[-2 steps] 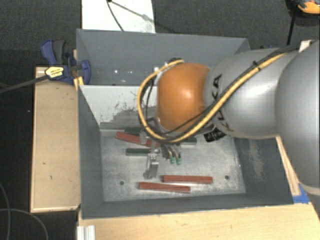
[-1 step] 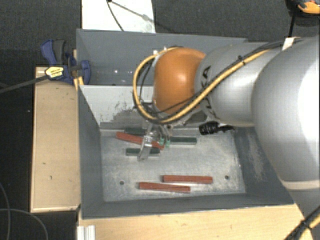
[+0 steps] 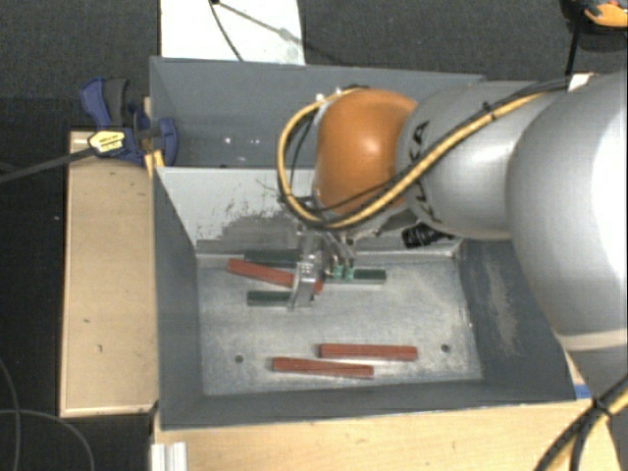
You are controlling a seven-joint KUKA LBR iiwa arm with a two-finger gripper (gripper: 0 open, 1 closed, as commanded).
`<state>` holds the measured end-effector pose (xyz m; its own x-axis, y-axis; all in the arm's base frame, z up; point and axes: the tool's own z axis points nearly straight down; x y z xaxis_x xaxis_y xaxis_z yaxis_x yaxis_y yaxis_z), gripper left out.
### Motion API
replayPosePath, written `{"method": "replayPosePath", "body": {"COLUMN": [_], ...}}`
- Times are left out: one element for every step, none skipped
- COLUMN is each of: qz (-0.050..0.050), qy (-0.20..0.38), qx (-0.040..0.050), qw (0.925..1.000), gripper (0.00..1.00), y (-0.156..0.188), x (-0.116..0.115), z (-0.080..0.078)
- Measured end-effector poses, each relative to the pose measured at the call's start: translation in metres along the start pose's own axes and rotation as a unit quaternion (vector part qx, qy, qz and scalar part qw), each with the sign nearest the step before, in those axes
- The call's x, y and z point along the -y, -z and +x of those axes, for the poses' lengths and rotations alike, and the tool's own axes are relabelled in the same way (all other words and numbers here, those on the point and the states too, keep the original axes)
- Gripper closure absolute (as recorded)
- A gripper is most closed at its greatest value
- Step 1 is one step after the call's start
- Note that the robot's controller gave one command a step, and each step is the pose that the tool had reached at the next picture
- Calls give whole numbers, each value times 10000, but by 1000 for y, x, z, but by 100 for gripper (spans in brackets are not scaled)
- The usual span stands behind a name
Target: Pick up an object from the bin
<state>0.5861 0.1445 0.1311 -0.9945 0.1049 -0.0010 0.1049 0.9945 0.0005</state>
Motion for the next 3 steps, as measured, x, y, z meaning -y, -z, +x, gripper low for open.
{"method": "replayPosePath", "body": {"qz": [-6, -8, -22], "qy": [-977, -1233, -2306], "qx": [11, 15, 18], "qw": [9952, 9924, 9730], "gripper": [0, 0, 100], "y": [13, -33, -55], "x": [-17, -17, -23], "z": [2, 2, 9]}}
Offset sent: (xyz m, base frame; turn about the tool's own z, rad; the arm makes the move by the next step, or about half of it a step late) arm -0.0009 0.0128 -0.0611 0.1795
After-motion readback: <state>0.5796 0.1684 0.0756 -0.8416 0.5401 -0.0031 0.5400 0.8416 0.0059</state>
